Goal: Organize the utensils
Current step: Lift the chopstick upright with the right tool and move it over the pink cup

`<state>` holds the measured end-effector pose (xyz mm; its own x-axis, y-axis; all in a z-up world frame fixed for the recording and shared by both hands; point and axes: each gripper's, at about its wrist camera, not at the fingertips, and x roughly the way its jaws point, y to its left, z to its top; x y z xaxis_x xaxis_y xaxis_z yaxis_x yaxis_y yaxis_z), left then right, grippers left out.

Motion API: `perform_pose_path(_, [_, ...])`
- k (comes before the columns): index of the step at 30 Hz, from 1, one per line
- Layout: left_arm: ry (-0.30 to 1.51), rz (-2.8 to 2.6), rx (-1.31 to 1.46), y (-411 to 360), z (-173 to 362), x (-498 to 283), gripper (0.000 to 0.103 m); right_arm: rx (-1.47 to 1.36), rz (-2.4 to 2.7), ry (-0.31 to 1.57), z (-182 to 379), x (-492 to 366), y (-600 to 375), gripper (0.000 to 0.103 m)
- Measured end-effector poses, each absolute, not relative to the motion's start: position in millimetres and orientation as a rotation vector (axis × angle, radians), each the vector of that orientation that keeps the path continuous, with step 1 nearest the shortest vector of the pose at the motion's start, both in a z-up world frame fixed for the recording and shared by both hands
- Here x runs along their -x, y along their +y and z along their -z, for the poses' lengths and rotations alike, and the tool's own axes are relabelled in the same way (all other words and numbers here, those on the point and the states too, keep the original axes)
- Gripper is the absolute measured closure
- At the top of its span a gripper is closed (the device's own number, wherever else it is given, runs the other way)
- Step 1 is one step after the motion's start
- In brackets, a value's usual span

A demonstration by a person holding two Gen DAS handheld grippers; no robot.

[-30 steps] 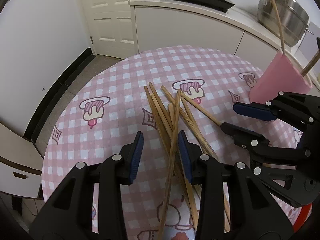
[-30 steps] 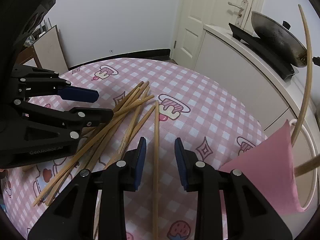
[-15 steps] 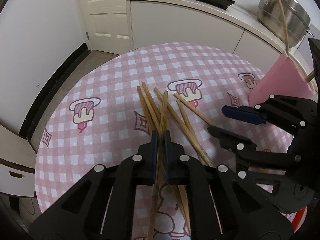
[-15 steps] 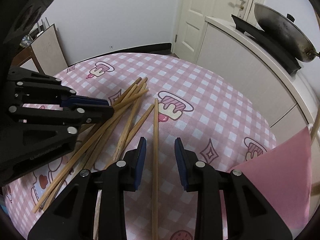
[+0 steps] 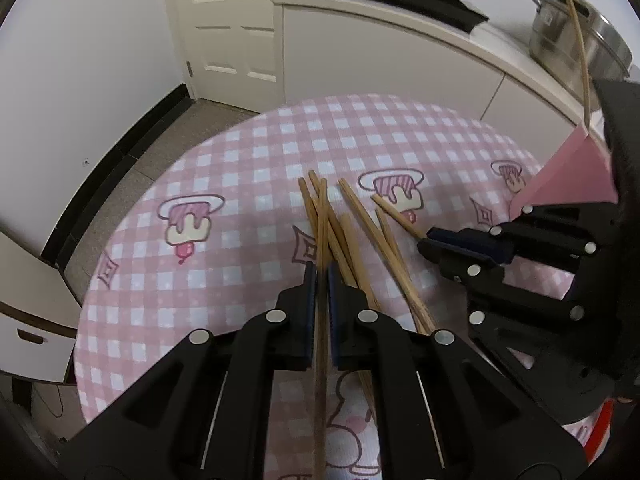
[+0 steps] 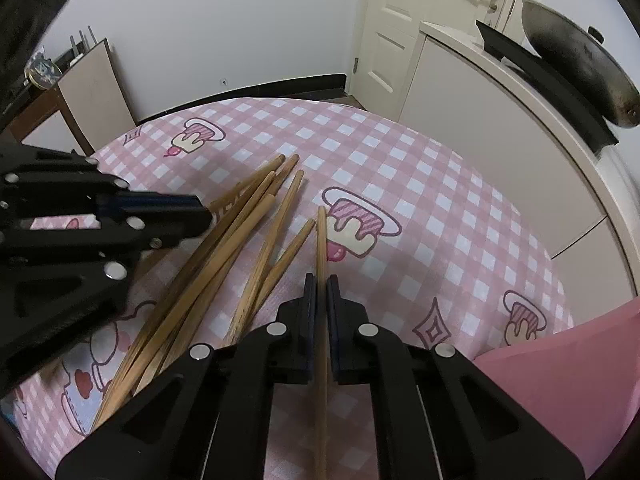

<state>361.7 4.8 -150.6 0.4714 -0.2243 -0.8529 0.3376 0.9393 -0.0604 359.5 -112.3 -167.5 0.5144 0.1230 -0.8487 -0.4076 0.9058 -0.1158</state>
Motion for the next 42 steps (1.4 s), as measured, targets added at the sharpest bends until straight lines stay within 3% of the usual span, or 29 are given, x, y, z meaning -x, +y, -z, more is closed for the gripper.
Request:
perform_pose_path(19, [0.758, 0.371, -0.1, 16, 25, -272, 0.097, 0.205, -0.434, 0.676, 50, -272, -117, 0.099])
perform_pose_path(42, [0.577, 0.459, -0.094, -33, -57, -220, 0.097, 0.041, -0.457, 0.477, -17, -208, -178, 0.099])
